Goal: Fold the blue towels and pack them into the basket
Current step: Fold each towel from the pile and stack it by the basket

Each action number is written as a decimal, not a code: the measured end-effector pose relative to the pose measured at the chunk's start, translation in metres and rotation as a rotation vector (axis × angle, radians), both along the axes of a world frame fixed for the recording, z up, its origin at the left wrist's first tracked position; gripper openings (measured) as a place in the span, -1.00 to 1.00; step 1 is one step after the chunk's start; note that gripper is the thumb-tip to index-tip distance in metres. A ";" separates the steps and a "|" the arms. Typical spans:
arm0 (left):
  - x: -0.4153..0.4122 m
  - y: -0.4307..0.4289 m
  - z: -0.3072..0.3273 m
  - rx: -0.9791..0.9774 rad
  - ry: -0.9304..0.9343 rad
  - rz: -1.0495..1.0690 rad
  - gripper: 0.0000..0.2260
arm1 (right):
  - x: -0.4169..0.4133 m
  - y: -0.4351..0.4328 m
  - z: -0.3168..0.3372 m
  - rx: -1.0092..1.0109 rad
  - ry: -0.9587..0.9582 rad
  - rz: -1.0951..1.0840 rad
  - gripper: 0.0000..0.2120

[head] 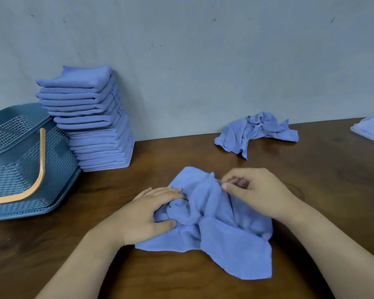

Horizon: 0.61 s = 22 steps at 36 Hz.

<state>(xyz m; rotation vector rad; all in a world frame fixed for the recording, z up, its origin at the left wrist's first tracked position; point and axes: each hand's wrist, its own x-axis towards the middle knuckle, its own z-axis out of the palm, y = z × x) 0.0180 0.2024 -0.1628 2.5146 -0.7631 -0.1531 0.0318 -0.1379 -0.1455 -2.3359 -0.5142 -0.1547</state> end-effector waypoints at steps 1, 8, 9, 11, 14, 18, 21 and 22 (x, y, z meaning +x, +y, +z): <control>0.001 0.001 -0.001 0.014 -0.001 0.001 -0.43 | 0.000 0.002 0.000 -0.025 0.006 0.049 -0.82; 0.018 0.011 -0.004 0.138 -0.128 0.316 -0.43 | -0.007 0.002 0.003 0.006 0.302 0.347 -0.84; 0.021 0.014 -0.004 0.154 -0.171 0.414 -0.44 | -0.009 0.001 0.005 0.031 0.361 0.393 -0.87; 0.025 0.021 -0.005 0.137 -0.207 0.524 -0.47 | -0.014 0.003 0.007 0.109 0.467 0.445 -0.89; 0.024 0.027 -0.008 0.004 -0.139 0.449 -0.61 | -0.012 0.011 0.003 0.189 0.359 0.343 -0.90; 0.017 0.017 -0.006 -0.111 -0.154 0.378 -0.69 | 0.002 0.013 -0.009 -0.030 0.013 0.045 -0.72; 0.013 0.007 -0.002 -0.104 -0.165 0.321 -0.71 | 0.009 0.013 -0.014 -0.249 0.056 0.035 -0.59; 0.012 0.004 -0.002 -0.048 -0.141 0.299 -0.65 | 0.012 0.013 -0.014 -0.249 0.062 0.019 -0.66</control>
